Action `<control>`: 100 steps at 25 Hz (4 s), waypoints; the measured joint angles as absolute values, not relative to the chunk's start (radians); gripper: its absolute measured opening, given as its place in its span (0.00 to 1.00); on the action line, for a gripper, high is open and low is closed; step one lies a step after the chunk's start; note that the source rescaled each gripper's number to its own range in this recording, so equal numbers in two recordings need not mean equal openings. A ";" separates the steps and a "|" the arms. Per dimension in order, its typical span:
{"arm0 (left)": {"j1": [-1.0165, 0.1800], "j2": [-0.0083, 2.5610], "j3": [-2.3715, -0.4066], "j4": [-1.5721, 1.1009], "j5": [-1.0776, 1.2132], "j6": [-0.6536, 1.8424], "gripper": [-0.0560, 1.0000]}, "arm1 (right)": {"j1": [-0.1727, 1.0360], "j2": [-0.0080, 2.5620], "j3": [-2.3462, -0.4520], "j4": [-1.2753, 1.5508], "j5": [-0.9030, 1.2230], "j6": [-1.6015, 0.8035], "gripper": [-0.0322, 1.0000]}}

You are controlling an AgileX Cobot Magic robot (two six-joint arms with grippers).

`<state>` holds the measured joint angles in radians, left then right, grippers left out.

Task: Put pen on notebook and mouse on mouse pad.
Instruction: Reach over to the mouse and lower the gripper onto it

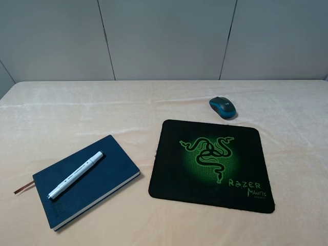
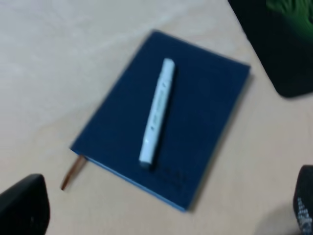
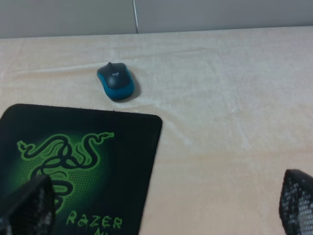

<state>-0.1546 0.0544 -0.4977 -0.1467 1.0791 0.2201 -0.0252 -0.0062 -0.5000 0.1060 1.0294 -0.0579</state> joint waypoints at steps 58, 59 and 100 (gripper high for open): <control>-0.076 -0.004 -0.496 -0.152 1.068 0.223 1.00 | -0.018 1.458 -1.204 0.122 0.761 -0.325 1.00; -0.076 -0.004 -0.496 -0.152 1.068 0.223 1.00 | -0.008 1.515 -1.242 0.124 0.768 -0.328 1.00; -0.076 -0.004 -0.496 -0.152 1.068 0.223 1.00 | 0.213 2.282 -1.740 0.143 0.952 -0.365 1.00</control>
<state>-0.0760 -0.0044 -0.4958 -0.1521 1.0684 0.2231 0.2130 2.2823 -1.7402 0.1427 0.9520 -0.3652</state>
